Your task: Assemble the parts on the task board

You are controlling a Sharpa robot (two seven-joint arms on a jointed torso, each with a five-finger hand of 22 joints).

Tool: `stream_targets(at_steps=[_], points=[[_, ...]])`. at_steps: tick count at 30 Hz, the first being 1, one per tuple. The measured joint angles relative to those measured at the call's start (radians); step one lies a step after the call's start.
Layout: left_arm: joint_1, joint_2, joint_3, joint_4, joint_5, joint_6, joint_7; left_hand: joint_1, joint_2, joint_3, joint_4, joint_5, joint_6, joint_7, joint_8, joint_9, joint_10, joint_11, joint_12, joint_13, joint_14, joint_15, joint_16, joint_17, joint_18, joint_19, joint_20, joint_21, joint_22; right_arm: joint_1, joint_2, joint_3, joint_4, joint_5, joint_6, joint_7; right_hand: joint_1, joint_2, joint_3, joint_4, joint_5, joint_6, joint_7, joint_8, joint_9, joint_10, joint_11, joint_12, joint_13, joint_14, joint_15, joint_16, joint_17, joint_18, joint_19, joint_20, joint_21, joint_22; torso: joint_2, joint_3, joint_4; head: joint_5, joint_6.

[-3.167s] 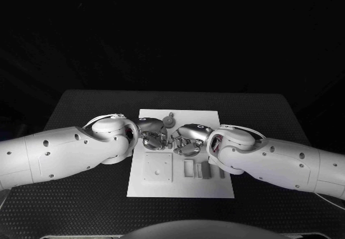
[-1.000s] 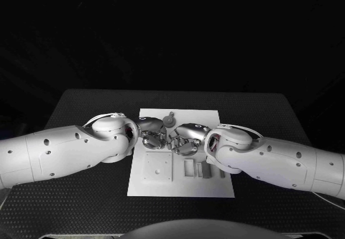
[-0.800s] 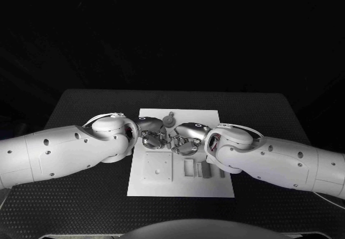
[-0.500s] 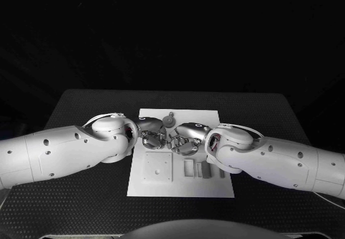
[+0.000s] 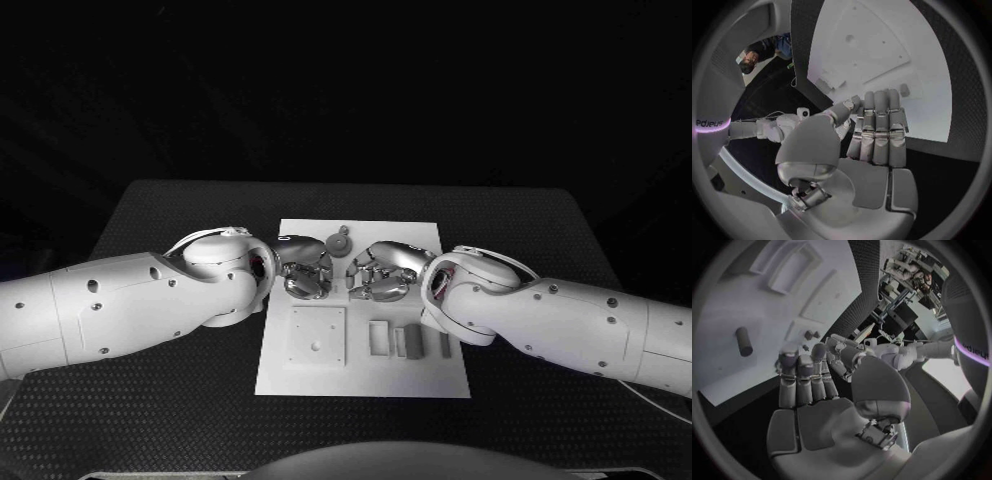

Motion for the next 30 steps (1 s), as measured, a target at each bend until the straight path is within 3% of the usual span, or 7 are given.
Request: stream_targets(at_steps=[5, 16, 22, 24, 30], points=[[0.000, 0.000, 0.000, -0.002, 0.000, 0.000, 0.000, 0.000, 0.000, 0.000, 0.000, 0.000, 0.000, 0.000, -0.001, 0.001, 0.002, -0.002, 0.000, 0.000, 0.000, 0.000, 0.000, 0.000, 0.000, 0.000, 0.000, 0.000, 0.000, 0.001, -0.005, 0.000, -0.001, 0.202, 0.002, -0.022, -0.061, 0.009, -0.042, 0.048, -0.004, -0.003, -0.002, -0.026, -0.016, 0.000, 0.000, 0.000, 0.000, 0.002, 0.002, 0.000, 0.000, -0.001, 0.004, -0.001, 0.000, 0.000, 0.000, -0.0001, 0.0000, 0.001, 0.000], [0.000, -0.001, 0.000, -0.007, 0.000, 0.000, -0.001, 0.001, -0.001, 0.000, 0.000, 0.000, -0.001, 0.000, -0.003, 0.002, 0.003, -0.004, 0.000, 0.000, 0.003, 0.004, 0.000, 0.000, 0.000, 0.000, 0.000, 0.000, 0.000, 0.005, -0.009, -0.001, 0.007, 0.724, 0.010, -0.134, -0.136, 0.007, -0.077, 0.094, -0.004, -0.004, -0.002, -0.069, -0.055, 0.000, 0.000, 0.004, 0.001, 0.004, 0.004, 0.000, 0.000, -0.005, 0.007, -0.004, -0.010, 0.000, 0.000, -0.0001, 0.0000, 0.002, 0.000], [0.000, -0.001, 0.000, -0.007, -0.002, 0.000, -0.001, 0.001, -0.001, 0.000, 0.000, 0.000, -0.001, -0.001, -0.004, 0.002, 0.003, -0.003, 0.000, 0.000, 0.003, 0.004, 0.000, 0.000, 0.000, 0.000, 0.000, 0.000, 0.000, 0.006, 0.000, -0.004, 0.000, 0.862, 0.010, -0.160, -0.220, 0.000, -0.096, 0.135, -0.004, -0.010, -0.003, -0.099, -0.081, -0.007, 0.008, 0.004, 0.002, 0.002, 0.006, 0.000, 0.000, -0.005, 0.003, -0.008, -0.016, 0.000, 0.000, 0.0000, -0.0004, 0.001, 0.000], [0.000, -0.001, 0.000, -0.007, -0.003, 0.000, -0.001, 0.001, -0.001, 0.000, 0.000, 0.000, -0.001, -0.001, -0.005, 0.003, 0.003, -0.003, 0.000, 0.000, 0.003, 0.004, 0.000, 0.000, 0.000, 0.000, 0.000, 0.000, 0.000, 0.006, 0.007, -0.007, -0.005, 0.890, 0.010, -0.166, -0.227, 0.001, -0.095, 0.136, -0.004, -0.010, -0.003, -0.101, -0.086, -0.008, 0.008, 0.004, 0.002, 0.002, 0.006, 0.000, 0.000, -0.015, 0.001, -0.010, -0.016, 0.000, 0.000, 0.0000, -0.0004, 0.000, 0.000], [0.000, 0.001, 0.000, -0.005, -0.005, 0.000, -0.001, 0.001, -0.001, 0.000, 0.000, 0.000, -0.002, -0.001, -0.005, 0.003, 0.003, -0.003, 0.000, 0.000, 0.003, 0.004, 0.000, 0.000, 0.000, 0.000, 0.000, 0.000, 0.000, 0.006, 0.025, -0.008, -0.011, 0.931, 0.010, -0.174, -0.234, 0.008, -0.093, 0.134, -0.004, -0.011, -0.002, -0.107, -0.095, -0.009, 0.009, 0.004, 0.004, 0.001, 0.007, 0.000, 0.000, -0.016, 0.000, -0.011, -0.016, 0.000, 0.000, 0.0000, -0.0004, -0.001, 0.000]])
